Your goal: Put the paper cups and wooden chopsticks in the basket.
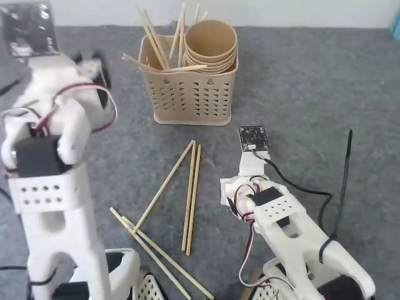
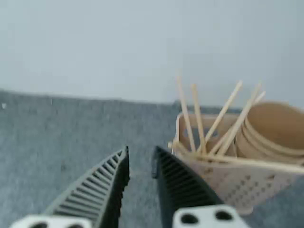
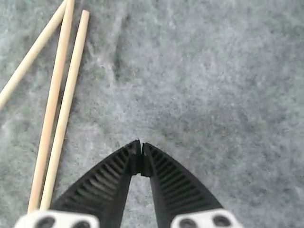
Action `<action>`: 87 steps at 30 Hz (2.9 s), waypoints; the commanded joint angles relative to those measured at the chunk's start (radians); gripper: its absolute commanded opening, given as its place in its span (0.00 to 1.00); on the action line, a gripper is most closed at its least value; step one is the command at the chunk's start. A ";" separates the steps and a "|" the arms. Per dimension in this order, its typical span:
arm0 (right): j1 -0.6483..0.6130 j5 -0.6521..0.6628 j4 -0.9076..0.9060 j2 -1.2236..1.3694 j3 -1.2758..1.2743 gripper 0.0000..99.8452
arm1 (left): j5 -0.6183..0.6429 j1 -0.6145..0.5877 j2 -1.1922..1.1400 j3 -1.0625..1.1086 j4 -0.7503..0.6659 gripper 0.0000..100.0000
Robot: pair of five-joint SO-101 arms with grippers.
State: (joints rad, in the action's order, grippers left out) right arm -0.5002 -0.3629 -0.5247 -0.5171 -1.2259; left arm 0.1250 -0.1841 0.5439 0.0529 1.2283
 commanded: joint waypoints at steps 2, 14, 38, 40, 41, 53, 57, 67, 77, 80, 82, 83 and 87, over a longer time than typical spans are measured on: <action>0.010 0.015 0.015 -0.033 0.005 0.01 | -0.015 -0.008 -0.020 0.113 0.210 0.03; 0.010 0.015 0.015 -0.030 0.005 0.01 | -0.270 0.269 -0.021 0.685 0.103 0.04; 0.010 0.018 0.012 -0.033 0.005 0.01 | -0.201 0.275 -0.548 0.654 -0.279 0.23; 0.010 0.017 0.012 -0.033 0.005 0.01 | -0.137 0.259 -0.606 0.605 -0.278 0.17; 0.010 0.017 0.002 -0.035 0.005 0.01 | -0.118 0.258 -0.626 0.590 -0.278 0.13; 0.010 0.018 -0.008 -0.036 0.006 0.01 | -0.110 0.272 -0.451 0.631 -0.199 0.01; 0.008 0.015 -0.013 -0.036 0.009 0.01 | -0.109 0.273 -0.241 0.633 -0.089 0.01; 0.005 0.014 -0.013 -0.036 0.009 0.01 | -0.106 0.242 0.316 1.007 -0.238 0.01; 0.002 0.015 -0.015 -0.027 0.087 0.03 | -0.106 -0.083 0.477 1.319 -0.546 0.01; -0.018 0.018 -0.015 -0.025 0.121 0.11 | -0.106 -0.097 0.399 1.351 -0.658 0.01; -0.051 0.017 -0.015 -0.025 0.147 0.14 | -0.103 -0.133 0.339 1.305 -0.663 0.01; -0.068 0.015 -0.015 -0.025 0.164 0.14 | -0.092 -0.147 0.304 1.279 -0.663 0.01; -0.153 0.011 -0.001 -0.024 0.201 0.10 | -0.005 -0.192 0.104 1.168 -0.667 0.01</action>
State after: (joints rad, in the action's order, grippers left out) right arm -0.5938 -0.3629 -0.5309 -0.5171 -1.0909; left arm 0.0483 -0.3299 0.8216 1.3449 0.5884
